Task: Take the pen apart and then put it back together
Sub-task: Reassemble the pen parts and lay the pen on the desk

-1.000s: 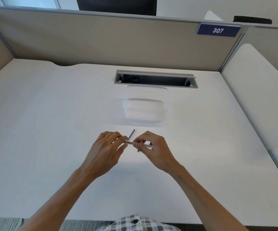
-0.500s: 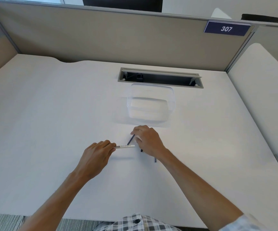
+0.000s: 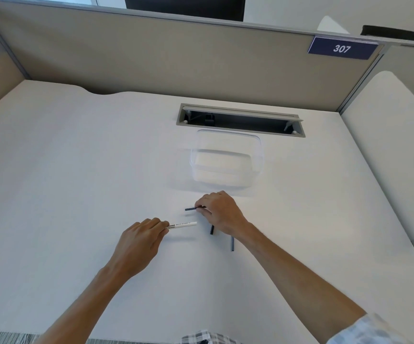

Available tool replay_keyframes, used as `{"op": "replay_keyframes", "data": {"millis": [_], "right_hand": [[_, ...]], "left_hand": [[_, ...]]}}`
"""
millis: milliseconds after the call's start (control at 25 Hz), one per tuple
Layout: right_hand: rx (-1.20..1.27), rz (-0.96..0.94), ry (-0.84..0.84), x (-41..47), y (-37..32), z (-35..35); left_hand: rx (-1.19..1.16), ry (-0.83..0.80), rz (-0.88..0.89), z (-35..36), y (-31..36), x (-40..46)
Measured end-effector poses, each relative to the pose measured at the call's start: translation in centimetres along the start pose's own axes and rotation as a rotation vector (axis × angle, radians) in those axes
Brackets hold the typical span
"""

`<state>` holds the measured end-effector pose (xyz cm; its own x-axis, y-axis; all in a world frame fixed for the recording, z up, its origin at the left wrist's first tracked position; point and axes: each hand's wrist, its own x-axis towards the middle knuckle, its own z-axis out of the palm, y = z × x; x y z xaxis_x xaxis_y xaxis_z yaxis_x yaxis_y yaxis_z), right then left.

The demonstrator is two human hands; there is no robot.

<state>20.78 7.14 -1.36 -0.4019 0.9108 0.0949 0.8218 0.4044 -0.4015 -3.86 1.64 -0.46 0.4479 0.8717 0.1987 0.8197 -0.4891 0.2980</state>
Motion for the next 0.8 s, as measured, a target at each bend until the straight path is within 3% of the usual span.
{"op": "replay_keyframes", "data": {"millis": [320,640,800], "right_hand": [[-0.008,0.157,0.410,3.7,2.2,-7.0],[0.014,0.358,0.267,7.2,5.3,-9.4],[0.040,0.358,0.308,6.8,5.6,-9.3]], "left_hand": [[0.013,0.029,0.021,-1.0,-0.1,2.6],[0.004,0.055,0.043,-1.6,-0.1,4.7],[-0.003,0.056,0.039,-1.6,0.0,4.9]]}}
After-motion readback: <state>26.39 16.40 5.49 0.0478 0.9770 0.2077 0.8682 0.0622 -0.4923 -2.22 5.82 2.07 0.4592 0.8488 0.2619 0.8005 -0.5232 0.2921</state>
